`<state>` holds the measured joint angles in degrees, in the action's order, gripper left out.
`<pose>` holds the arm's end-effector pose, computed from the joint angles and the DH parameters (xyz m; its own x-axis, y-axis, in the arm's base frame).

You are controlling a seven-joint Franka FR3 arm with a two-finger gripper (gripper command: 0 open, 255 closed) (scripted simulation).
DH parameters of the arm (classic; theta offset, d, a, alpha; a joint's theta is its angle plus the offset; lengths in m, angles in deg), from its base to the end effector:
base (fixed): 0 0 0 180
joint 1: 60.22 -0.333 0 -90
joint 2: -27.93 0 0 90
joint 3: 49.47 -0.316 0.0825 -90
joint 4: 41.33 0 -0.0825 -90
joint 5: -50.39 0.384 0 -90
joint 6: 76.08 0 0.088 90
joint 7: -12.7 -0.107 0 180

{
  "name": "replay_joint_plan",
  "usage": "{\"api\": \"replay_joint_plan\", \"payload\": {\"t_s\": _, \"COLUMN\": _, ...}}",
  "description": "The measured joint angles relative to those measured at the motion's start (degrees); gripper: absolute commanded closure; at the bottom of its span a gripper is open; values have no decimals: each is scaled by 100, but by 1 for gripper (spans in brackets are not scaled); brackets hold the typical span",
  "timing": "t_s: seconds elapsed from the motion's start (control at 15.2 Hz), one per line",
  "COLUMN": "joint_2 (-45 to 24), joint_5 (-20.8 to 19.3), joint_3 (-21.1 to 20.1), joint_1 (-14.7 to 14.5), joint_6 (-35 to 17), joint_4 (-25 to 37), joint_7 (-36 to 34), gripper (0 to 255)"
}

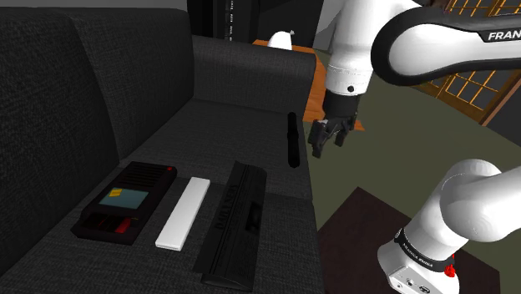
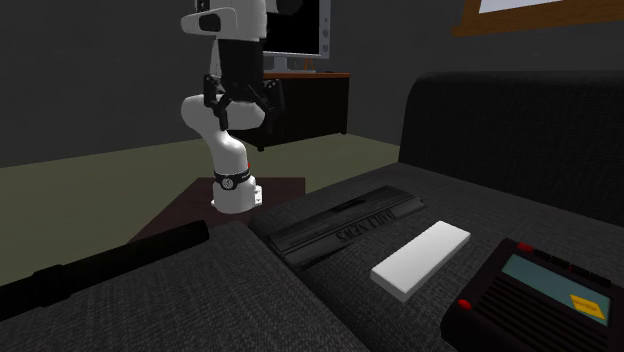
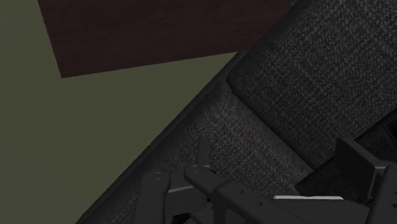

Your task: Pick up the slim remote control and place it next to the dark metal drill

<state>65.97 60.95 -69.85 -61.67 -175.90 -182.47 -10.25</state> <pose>0.3177 0.1575 0.4973 0.9882 -0.1406 -0.0609 -0.1365 -0.9884 0.0670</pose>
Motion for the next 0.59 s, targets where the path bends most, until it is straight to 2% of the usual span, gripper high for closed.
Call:
{"api": "replay_joint_plan", "payload": {"t_s": 0.33, "joint_2": -641, "joint_5": 272, "joint_3": -716, "joint_1": 58, "joint_6": -522, "joint_4": 279, "joint_7": -1096, "gripper": 0}}
{"api": "replay_joint_plan", "payload": {"t_s": 0.59, "joint_2": -1330, "joint_5": 273, "joint_3": -1316, "joint_1": 199, "joint_6": -935, "joint_4": 681, "joint_7": -2041, "gripper": 0}}
